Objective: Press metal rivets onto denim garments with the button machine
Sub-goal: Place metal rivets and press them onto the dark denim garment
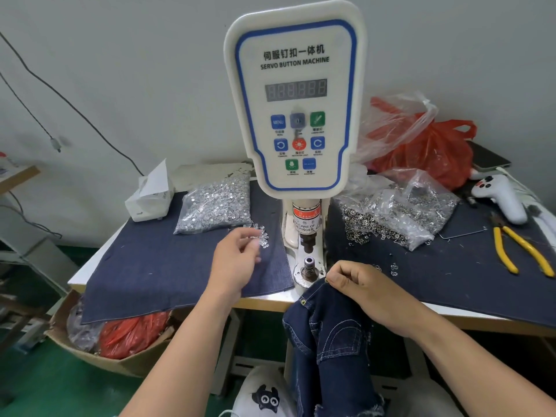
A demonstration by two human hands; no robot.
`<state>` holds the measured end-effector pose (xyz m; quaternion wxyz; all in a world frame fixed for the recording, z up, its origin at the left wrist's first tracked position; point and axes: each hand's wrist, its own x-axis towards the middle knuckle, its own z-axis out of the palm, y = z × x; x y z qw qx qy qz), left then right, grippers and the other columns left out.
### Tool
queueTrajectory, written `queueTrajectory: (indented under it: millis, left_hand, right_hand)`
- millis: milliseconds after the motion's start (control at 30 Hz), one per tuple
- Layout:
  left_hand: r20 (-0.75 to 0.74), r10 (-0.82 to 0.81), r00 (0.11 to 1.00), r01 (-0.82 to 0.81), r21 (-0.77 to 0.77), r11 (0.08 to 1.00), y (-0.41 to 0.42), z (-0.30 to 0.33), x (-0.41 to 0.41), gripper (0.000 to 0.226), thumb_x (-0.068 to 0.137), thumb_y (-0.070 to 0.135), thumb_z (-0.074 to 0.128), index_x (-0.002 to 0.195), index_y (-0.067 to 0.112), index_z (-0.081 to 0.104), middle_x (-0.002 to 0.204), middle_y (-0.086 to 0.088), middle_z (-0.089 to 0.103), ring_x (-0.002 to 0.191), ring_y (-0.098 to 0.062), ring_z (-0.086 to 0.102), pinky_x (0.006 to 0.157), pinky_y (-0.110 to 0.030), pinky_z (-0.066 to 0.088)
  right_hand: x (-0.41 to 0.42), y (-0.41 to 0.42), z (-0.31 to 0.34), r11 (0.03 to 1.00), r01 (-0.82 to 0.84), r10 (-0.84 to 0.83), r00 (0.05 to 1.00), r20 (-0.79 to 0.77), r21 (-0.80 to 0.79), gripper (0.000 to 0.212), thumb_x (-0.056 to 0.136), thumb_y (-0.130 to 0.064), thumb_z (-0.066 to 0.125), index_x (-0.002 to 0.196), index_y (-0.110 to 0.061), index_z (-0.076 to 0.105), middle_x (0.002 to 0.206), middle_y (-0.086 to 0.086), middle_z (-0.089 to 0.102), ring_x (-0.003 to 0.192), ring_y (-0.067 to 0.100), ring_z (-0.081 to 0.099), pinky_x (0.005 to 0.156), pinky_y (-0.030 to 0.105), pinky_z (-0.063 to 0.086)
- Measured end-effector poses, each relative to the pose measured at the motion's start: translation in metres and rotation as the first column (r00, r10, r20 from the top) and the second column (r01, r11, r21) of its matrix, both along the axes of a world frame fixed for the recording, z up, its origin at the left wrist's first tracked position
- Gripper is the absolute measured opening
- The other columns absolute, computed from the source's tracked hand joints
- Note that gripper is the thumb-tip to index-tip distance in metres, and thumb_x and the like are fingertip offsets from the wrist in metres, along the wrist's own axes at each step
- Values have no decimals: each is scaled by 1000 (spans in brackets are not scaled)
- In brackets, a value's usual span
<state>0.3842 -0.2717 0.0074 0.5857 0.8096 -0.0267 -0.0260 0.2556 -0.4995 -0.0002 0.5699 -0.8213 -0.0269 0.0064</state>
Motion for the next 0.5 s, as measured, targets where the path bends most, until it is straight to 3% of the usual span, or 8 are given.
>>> queueTrajectory:
  millis: [67,167,400,500]
  left_hand:
    - [-69,-162,984,158,-71,985,-12,4,-13,15,103,11,65,105,25,71,87,8,78,71,-3,68,80,-28,59]
    - [-101,-347,932,324,-189,927,-27,8,-29,10,100,9,70,109,14,69,89,-1,77,82,-12,71,82,-29,61]
    - [-55,-339,939,330,-137,934,-30,12,-34,11,96,10,75,102,19,71,90,-2,76,88,-19,72,92,-42,60]
    - [-54,-344,937,335,-131,933,-30,13,-32,12,95,9,76,99,20,73,89,-1,77,88,-19,72,92,-41,61]
  right_hand:
    - [0,0,1,1000,-2,2,1000,0,-3,28,103,-42,55,78,-35,64,64,-22,54,59,-6,43,58,10,35]
    - [1,0,1,1000,-4,4,1000,-10,13,27,102,-43,56,79,-33,65,66,-21,55,61,-5,45,59,10,35]
    - [0,0,0,999,-5,6,999,-34,36,25,103,-43,57,83,-30,67,73,-16,64,69,-2,54,64,15,42]
    - [0,0,1,999,-6,7,999,-35,39,25,103,-42,57,83,-32,67,73,-16,65,67,-3,55,63,13,42]
